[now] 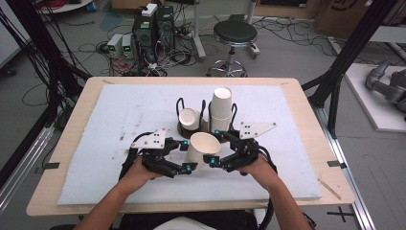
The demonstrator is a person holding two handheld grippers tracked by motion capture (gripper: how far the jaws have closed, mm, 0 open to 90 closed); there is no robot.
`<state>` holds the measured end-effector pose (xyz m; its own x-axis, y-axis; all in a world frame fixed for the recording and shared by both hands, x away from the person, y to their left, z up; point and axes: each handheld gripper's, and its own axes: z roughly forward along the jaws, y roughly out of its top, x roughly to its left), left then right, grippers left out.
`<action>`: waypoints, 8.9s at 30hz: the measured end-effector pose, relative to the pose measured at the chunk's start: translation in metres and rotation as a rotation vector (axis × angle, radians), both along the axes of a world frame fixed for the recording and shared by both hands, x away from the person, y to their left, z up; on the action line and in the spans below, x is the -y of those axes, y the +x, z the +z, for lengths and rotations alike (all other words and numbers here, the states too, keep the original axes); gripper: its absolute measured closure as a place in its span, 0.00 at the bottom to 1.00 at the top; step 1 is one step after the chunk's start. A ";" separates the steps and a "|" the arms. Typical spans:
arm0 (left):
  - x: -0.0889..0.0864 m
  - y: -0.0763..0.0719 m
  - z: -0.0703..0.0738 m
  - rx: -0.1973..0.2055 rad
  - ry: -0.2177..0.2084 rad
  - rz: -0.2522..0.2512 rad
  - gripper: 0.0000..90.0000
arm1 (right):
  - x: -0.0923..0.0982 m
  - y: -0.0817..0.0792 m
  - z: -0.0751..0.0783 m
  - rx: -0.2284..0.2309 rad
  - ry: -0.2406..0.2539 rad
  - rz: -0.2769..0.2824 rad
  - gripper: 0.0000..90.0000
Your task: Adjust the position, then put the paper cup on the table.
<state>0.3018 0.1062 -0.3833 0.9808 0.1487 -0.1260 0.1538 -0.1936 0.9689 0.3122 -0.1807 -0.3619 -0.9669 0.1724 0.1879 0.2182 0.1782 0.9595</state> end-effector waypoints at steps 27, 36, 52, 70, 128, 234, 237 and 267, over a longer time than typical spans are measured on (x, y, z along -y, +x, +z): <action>0.002 -0.001 -0.002 0.024 -0.006 0.015 0.41 | -0.004 -0.003 0.005 0.000 0.041 -0.006 0.22; 0.007 -0.004 -0.002 0.037 0.013 0.000 0.41 | -0.009 -0.005 0.002 0.004 0.046 0.035 0.29; -0.009 0.002 -0.001 0.032 -0.012 0.113 0.29 | 0.000 -0.002 0.006 0.118 -0.021 -0.040 0.35; -0.067 0.015 0.025 0.089 -0.115 0.300 0.22 | 0.027 0.000 0.004 0.138 -0.072 -0.138 0.35; -0.107 0.023 0.011 0.059 -0.098 0.470 0.22 | 0.083 0.004 0.012 0.158 -0.066 -0.338 0.35; -0.107 0.031 0.004 0.038 -0.092 0.479 0.22 | 0.166 -0.012 -0.030 0.032 -0.316 -0.792 0.22; -0.108 0.031 0.004 0.039 -0.090 0.479 0.22 | 0.169 -0.011 -0.032 0.025 -0.306 -0.801 0.22; -0.111 0.029 0.008 0.040 -0.112 0.520 0.21 | 0.133 -0.014 0.005 0.073 -0.283 -0.620 0.22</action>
<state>0.3313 0.2176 -0.3755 0.7858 0.6040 -0.1333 0.1648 0.0033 0.9863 0.2987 -0.3135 -0.3568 -0.6818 0.7315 -0.0077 0.2980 0.2874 0.9103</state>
